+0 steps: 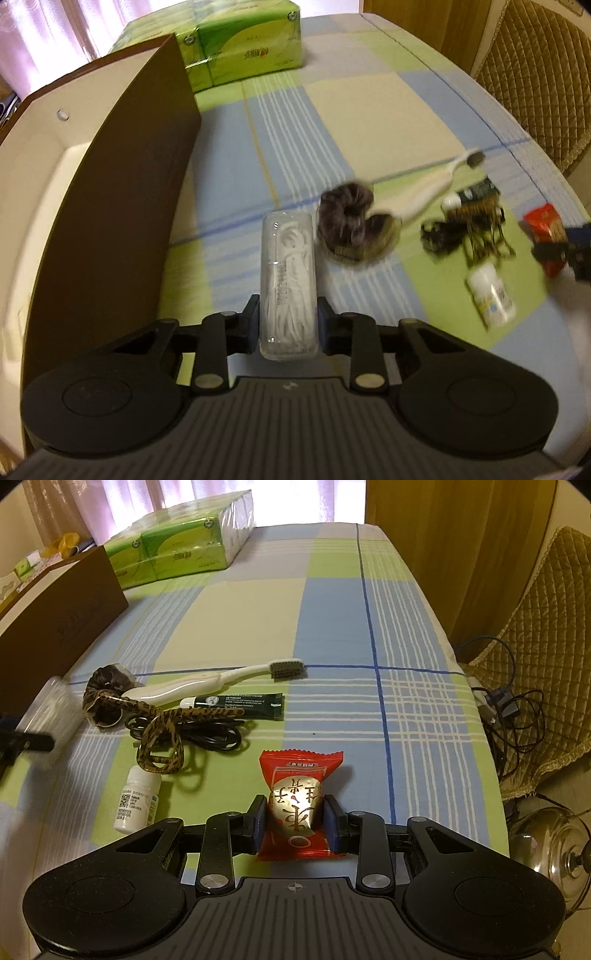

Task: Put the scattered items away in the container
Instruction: 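Grasp the red candy packet with the right gripper while the left grasps the earphone case, then carry the candy packet and earphone case into the box and release both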

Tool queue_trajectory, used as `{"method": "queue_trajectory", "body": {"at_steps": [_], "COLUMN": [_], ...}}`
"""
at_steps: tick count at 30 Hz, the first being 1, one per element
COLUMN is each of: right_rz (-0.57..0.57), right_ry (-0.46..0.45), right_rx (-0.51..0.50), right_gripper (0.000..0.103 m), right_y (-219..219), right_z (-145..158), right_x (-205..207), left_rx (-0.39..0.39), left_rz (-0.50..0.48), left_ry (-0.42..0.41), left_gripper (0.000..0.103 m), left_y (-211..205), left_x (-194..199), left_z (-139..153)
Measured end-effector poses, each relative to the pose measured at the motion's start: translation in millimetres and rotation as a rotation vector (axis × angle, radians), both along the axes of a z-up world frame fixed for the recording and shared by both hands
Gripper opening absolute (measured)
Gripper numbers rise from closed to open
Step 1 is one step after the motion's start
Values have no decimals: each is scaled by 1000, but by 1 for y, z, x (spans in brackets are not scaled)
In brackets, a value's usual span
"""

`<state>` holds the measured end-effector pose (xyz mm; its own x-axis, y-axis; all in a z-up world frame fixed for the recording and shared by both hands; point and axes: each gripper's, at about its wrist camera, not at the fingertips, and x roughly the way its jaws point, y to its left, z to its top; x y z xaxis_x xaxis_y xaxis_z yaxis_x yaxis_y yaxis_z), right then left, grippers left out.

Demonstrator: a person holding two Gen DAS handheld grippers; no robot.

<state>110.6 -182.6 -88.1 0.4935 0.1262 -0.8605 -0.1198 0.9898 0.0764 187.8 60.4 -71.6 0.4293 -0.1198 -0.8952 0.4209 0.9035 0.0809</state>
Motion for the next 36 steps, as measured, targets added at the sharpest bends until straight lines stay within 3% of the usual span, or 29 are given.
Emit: {"method": "queue_trajectory", "body": {"at_steps": [7, 10, 11, 13, 15, 17, 18, 19, 21, 25, 28, 36], "right_rz": [27, 39, 42, 24, 34, 46, 51, 61, 68, 34, -12, -49], "right_ry": [3, 1, 5, -17, -32, -28, -21, -11, -13, 19, 50, -9], "right_rx": [9, 10, 15, 11, 8, -8, -18, -30, -75, -64, -2, 92], "right_gripper": [34, 37, 54, 76, 76, 72, 61, 42, 32, 30, 30, 30], "right_y": [1, 1, 1, 0, 0, 3, 4, 6, 9, 9, 8, 55], "right_z": [0, -1, 0, 2, 3, 1, 0, -2, -1, 1, 7, 60], "right_x": [-5, -4, -3, -2, 0, 3, 4, 4, 1, -14, -25, -57], "left_rx": [-4, -9, -7, -3, 7, 25, 34, 34, 21, 21, -3, -75], "left_rz": [20, 15, 9, 5, 0, 4, 7, 9, 17, 30, 51, -24], "left_ry": [66, 50, 37, 20, 7, 4, 2, 1, 7, 14, 12, -64], "left_gripper": [27, 39, 42, 44, 41, 29, 25, 25, 25, 25, 25, 25], "left_y": [17, 14, 11, 5, 0, -4, -5, -6, -6, -7, -1, 27], "left_x": [-48, -49, -47, -41, -36, -33, -33, -34, -39, -58, -73, -91], "left_z": [4, 4, 5, 5, 4, 1, 0, 0, 1, 1, 8, 56]}}
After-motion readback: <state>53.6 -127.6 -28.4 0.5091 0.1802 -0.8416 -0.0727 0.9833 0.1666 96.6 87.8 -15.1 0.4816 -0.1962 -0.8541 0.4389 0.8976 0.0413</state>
